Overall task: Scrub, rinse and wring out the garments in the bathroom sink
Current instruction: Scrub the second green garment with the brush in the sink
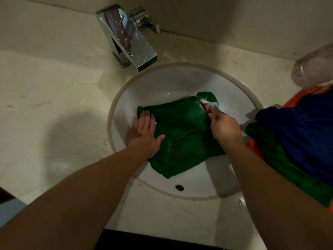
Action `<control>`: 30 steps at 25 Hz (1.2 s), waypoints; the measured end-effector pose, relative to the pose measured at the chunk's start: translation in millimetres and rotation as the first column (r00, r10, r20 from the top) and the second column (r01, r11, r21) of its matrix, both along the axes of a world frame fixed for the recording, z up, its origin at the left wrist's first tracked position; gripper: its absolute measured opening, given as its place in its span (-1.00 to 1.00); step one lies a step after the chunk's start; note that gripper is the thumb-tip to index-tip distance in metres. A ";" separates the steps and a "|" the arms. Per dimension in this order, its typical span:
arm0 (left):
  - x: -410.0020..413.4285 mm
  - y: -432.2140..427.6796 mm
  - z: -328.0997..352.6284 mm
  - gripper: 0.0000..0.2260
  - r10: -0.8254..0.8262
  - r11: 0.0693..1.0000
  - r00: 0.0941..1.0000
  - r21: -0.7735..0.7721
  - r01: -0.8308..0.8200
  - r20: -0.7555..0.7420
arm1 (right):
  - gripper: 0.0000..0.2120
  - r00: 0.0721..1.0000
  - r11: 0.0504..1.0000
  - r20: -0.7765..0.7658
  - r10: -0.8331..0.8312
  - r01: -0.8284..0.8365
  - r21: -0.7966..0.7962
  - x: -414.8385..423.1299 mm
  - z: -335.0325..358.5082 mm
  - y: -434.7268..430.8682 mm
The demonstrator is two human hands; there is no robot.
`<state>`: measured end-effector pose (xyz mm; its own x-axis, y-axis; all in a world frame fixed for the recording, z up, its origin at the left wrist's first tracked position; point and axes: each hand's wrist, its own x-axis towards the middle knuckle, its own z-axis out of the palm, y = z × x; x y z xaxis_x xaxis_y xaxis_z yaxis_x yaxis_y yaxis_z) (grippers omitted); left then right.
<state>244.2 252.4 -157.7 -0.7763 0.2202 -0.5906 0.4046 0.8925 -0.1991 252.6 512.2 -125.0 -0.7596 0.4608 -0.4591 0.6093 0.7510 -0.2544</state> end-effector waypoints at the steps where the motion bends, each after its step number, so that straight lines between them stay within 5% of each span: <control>1: 0.3 0.6 0.3 -0.23 0.005 1.000 1.000 0.008 -0.005 -0.001 | -0.65 0.999 0.999 -0.014 -0.043 0.043 -0.025 -0.3 3.1 -7.5; 6: -1.2 6.6 0.8 -0.24 0.020 1.000 1.000 0.005 -0.020 0.003 | -0.66 0.919 0.879 -0.096 0.383 -0.395 -0.267 14.4 4.9 -110.2; 8: -2.2 5.1 -0.6 -0.24 0.027 0.999 1.000 0.022 -0.027 0.002 | -0.68 0.950 0.933 -0.074 0.304 -0.312 -0.181 7.1 -5.7 -78.4; 11: 0.4 2.2 -0.7 -0.24 0.025 0.999 1.000 0.030 -0.026 0.012 | -0.64 0.998 0.998 -0.017 -0.056 0.056 -0.011 3.9 -6.3 -5.3; 13: 0.3 2.6 0.2 -0.25 0.033 0.999 0.999 0.036 -0.033 0.012 | -0.65 0.981 0.984 -0.081 -0.174 0.170 -0.054 7.7 -1.6 -8.6; 18: -1.8 7.2 -1.0 -0.25 0.061 0.997 0.998 0.044 -0.061 0.017 | -0.66 0.944 0.927 -0.131 0.301 -0.322 -0.192 25.8 -0.5 -102.3; 23: -1.5 4.2 -0.2 -0.27 0.023 0.999 0.999 0.032 -0.024 0.046 | -0.63 0.997 0.997 0.014 0.071 -0.070 -0.026 21.4 -9.7 10.5; 27: -9.7 11.1 22.5 -0.30 -0.011 1.000 0.997 0.010 0.011 0.083 | -0.57 0.991 0.990 0.004 0.135 -0.135 -0.028 29.5 -11.7 -7.8; 30: -14.1 23.1 53.0 -0.36 -0.006 0.972 0.999 0.235 -0.004 0.041 | -0.57 0.986 0.987 -0.042 0.160 -0.160 -0.012 35.1 1.5 -10.8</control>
<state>230.1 275.5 -104.7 -0.7519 0.3578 -0.5537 0.4094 0.9118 0.0333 287.8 501.3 -123.6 -0.8413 0.3249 -0.4321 0.4703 0.8339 -0.2888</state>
